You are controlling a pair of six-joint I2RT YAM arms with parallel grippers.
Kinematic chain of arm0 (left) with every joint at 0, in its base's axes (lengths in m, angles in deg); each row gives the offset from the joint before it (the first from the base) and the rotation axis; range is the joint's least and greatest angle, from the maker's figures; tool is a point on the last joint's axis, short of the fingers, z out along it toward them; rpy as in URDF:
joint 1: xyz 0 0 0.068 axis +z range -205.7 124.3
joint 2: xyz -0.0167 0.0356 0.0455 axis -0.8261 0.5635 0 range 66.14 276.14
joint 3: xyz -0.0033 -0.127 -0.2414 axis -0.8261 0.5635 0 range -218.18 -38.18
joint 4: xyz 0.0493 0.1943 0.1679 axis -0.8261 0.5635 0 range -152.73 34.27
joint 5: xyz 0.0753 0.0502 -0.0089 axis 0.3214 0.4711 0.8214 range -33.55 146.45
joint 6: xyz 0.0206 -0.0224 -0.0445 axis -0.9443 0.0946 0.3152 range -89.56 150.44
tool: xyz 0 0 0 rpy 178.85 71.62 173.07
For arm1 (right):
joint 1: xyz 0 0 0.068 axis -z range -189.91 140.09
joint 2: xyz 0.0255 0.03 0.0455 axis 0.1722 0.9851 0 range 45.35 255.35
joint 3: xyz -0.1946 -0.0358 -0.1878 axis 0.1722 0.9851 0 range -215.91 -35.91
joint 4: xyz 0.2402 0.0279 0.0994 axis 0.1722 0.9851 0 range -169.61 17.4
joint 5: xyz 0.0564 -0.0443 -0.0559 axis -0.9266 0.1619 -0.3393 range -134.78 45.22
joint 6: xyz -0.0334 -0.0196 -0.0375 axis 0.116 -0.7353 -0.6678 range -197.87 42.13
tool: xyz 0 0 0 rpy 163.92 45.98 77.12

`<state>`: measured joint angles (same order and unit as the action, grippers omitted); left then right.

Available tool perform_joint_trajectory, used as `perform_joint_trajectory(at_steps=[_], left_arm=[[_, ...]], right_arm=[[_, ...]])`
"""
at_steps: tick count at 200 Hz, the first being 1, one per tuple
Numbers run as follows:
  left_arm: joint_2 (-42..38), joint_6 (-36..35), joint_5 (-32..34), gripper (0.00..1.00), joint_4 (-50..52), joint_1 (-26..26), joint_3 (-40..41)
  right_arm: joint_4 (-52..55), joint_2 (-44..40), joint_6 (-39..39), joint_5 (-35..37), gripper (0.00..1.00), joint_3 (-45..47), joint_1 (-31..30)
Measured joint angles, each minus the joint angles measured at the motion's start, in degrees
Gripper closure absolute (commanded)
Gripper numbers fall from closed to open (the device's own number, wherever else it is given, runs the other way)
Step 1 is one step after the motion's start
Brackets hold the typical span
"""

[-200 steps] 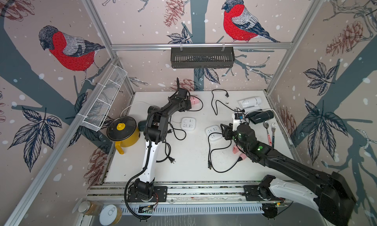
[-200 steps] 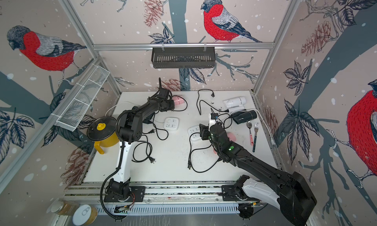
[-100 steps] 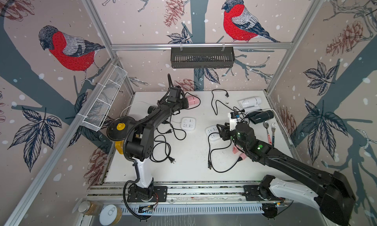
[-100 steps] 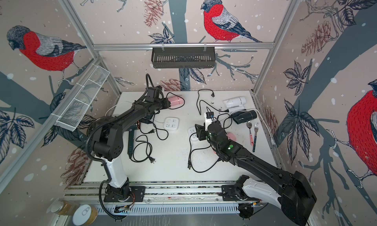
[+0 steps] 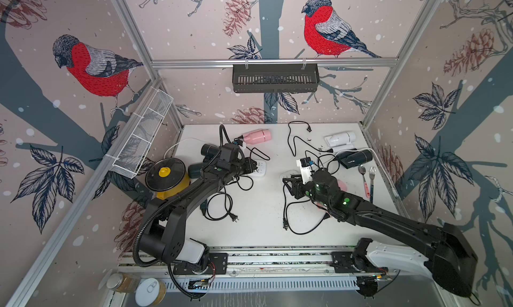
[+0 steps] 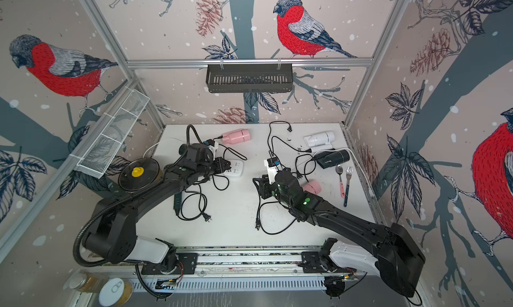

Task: Charge the blow dryers
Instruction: Pick up the plug from the center of the board.

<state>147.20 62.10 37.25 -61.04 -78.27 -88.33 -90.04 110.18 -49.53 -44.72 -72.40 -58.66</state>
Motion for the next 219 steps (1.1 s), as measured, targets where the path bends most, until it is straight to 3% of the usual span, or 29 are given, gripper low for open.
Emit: perform_joint_trajectory(at_steps=[45,219], left_arm=[[-4.4,1.4,-0.5,0.81,-0.2,-0.2,2.7],[-5.7,14.0,-5.2,0.81,-10.4,-0.5,7.3]], right_arm=[[-0.8,1.7,0.5,-1.3,0.52,-0.8,-0.6],[-11.1,7.6,7.5,-8.7,0.52,-0.7,-0.5]])
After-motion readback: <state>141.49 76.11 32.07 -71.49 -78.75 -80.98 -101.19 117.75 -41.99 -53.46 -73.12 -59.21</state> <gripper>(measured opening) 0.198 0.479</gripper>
